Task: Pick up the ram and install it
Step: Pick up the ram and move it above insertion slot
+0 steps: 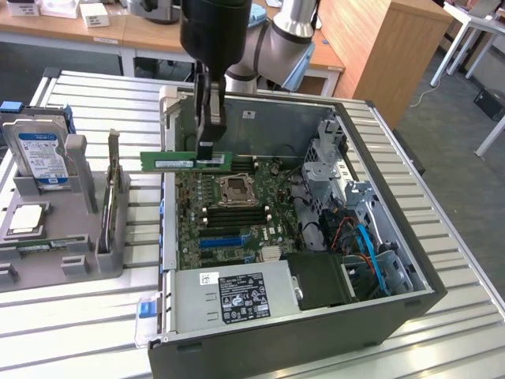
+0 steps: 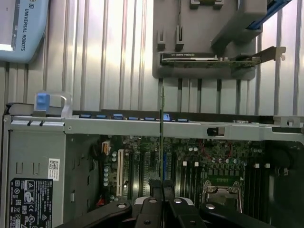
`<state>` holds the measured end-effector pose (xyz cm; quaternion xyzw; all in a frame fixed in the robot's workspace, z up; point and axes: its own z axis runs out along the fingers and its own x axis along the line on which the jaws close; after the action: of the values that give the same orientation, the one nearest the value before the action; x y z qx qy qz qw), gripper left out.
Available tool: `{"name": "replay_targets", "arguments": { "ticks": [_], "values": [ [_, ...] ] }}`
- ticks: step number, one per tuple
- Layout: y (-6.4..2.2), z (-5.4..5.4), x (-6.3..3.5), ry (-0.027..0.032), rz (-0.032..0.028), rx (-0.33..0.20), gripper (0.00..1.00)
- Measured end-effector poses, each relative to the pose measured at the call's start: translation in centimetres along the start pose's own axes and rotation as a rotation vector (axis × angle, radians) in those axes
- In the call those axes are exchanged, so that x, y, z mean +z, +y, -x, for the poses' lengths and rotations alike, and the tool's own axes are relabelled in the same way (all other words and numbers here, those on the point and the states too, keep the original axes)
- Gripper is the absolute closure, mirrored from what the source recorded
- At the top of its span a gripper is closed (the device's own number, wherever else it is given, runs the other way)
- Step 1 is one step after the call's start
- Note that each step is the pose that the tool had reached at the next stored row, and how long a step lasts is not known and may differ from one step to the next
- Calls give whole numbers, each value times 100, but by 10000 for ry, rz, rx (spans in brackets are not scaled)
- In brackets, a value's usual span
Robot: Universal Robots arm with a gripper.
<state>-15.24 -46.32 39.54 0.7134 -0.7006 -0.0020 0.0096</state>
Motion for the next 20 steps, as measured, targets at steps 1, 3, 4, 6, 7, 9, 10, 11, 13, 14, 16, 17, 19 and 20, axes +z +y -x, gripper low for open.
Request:
{"name": "replay_targets", "arguments": {
  "ticks": [1, 3, 4, 6, 7, 9, 10, 11, 13, 14, 16, 17, 19, 20],
  "values": [
    [-24, 0, -1, 0, 0, -1, 88],
    [-71, -2, -1, 0, 0, -1, 88],
    [-96, -2, -2, 0, 0, -1, 88],
    [-143, -3, -3, 0, 0, 0, 88],
    [-168, -3, -3, 1, 1, 0, 88],
    [-214, -4, -4, 1, 0, -1, 88],
    [-236, -4, -4, 0, 1, -1, 88],
    [-258, -5, -5, 1, 1, -1, 88],
    [-300, -5, -5, 1, 0, 0, 88],
    [-321, -6, -6, 1, 0, 0, 88],
    [-362, -6, -6, 0, 0, -1, 88],
    [-382, -7, -7, 1, 1, -1, 88],
    [-457, -8, -8, 1, 1, 0, 88],
    [-475, -8, -8, 1, 1, 0, 88]
  ]
}}
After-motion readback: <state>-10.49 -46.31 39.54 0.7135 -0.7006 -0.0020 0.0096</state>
